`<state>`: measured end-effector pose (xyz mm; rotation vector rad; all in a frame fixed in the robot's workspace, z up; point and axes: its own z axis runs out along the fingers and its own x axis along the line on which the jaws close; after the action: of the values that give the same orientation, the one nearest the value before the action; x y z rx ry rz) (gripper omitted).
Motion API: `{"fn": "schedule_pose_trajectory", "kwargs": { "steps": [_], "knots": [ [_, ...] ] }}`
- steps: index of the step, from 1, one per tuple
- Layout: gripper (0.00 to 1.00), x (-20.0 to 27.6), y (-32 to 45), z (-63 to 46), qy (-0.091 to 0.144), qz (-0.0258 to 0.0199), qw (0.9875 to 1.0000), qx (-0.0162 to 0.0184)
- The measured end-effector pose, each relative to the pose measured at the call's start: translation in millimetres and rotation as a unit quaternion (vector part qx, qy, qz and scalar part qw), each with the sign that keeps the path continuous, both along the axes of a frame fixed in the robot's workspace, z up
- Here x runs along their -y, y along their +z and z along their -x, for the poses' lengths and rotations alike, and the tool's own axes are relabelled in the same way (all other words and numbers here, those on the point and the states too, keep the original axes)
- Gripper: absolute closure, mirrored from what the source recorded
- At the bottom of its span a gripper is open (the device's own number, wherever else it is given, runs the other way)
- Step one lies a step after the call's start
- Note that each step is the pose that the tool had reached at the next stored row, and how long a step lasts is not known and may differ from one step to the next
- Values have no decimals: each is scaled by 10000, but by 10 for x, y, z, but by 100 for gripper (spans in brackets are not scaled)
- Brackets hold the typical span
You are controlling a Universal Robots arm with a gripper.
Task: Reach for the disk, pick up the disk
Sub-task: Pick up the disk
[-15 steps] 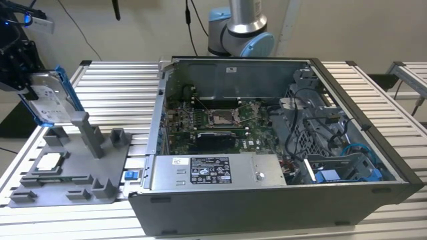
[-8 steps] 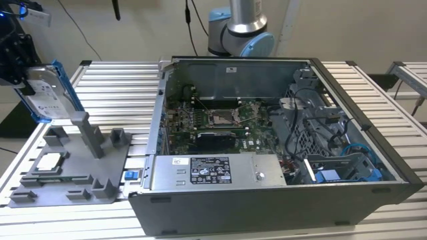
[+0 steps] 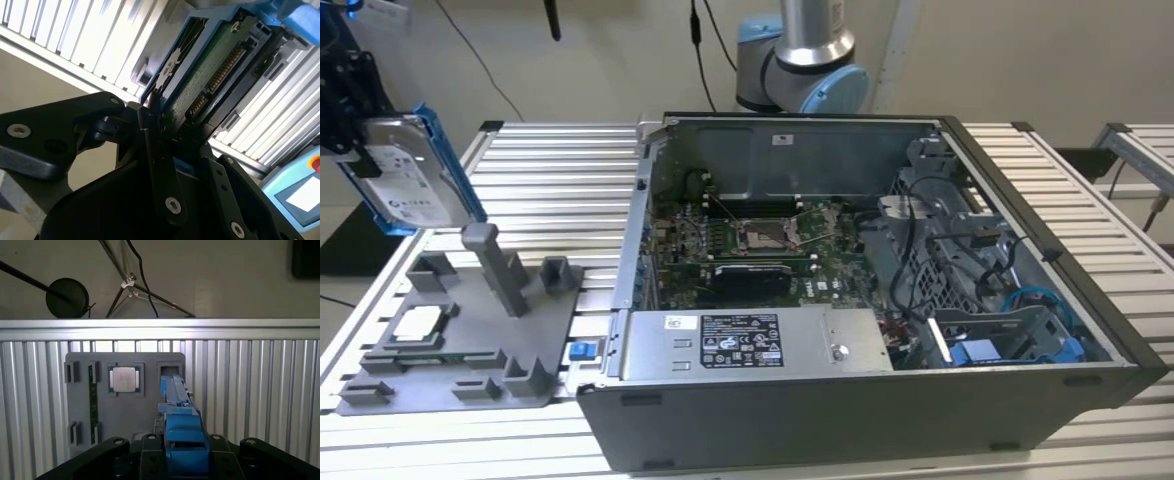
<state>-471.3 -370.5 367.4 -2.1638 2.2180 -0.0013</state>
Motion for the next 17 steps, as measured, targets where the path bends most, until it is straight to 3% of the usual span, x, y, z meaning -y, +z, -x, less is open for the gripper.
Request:
{"fn": "schedule_pose_trajectory", "kwargs": {
  "steps": [17],
  "knots": [
    [100,-1,207,6,0,1,10000,4]
  ]
}}
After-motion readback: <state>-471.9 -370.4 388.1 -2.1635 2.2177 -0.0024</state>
